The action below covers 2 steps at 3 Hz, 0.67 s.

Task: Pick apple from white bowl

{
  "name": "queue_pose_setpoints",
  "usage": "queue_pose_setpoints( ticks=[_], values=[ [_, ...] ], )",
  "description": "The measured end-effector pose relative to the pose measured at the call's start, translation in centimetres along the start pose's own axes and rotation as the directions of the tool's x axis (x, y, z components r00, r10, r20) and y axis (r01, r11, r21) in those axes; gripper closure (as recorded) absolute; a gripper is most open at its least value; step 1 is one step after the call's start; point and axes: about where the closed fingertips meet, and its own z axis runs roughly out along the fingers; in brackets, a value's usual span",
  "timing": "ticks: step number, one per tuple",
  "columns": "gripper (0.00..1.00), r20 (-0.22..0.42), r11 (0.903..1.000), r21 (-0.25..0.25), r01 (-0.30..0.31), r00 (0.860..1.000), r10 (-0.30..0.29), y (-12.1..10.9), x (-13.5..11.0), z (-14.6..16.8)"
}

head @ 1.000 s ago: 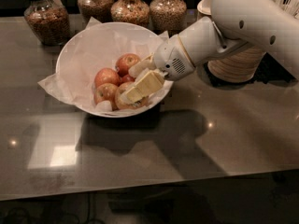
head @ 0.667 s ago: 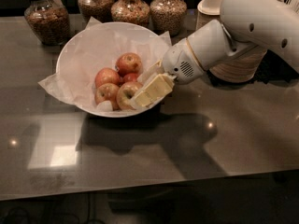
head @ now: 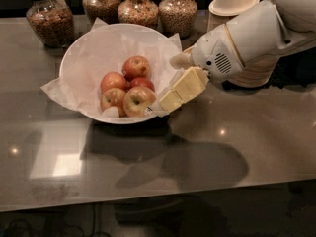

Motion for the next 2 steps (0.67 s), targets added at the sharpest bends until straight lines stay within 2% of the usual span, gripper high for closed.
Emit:
queue_pose_setpoints(
  ticks=[1,2],
  values=[
    [0.00,0.019,0.9998,-0.013,0.018,1.000,-0.018,0.29,-1.05,-0.20],
    [0.16,0.024,0.9996,-0.025,0.014,1.000,-0.013,0.22,-1.38,0.19]
  ],
)
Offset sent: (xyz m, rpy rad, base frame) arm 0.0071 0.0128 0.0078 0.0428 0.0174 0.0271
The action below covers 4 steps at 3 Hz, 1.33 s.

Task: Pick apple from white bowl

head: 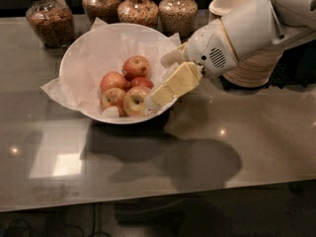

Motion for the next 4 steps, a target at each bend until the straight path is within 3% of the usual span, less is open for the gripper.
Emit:
queue_pose_setpoints(
  ticks=[2,4],
  values=[
    [0.28,0.013,0.9982,-0.005,-0.060,0.998,0.060,-0.1,0.8,0.9],
    [0.27,-0.003,0.9926,0.016,-0.120,0.993,0.120,-1.7,2.1,2.5]
  ],
)
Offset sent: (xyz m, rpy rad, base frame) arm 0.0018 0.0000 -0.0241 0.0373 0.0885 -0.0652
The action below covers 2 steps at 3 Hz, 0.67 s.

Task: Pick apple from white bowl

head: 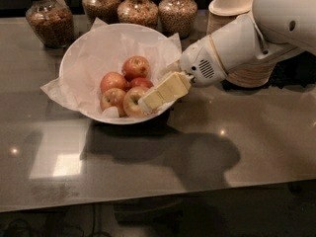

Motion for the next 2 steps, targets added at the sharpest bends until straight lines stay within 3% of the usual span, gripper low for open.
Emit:
queue_pose_setpoints(
  ticks=[2],
  values=[
    [0.26,-0.018,0.9955,0.009,-0.094,0.995,0.094,-1.94,1.88,1.67]
  ],
)
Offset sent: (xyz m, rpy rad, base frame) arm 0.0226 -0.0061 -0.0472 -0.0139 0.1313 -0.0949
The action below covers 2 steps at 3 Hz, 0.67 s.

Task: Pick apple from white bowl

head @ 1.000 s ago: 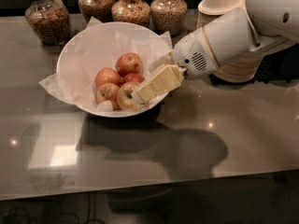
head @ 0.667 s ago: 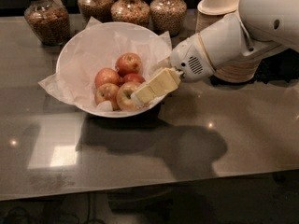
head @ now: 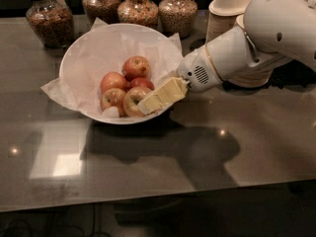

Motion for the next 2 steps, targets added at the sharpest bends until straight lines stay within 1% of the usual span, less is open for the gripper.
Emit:
queue_pose_setpoints(
  ticks=[1,2],
  values=[
    [0.26,-0.008,0.9998,-0.007,-0.021,1.000,0.021,-0.52,-0.04,0.69],
    [0.26,-0.008,0.9998,-0.008,-0.021,1.000,0.021,-0.45,-0.26,0.54]
  ],
)
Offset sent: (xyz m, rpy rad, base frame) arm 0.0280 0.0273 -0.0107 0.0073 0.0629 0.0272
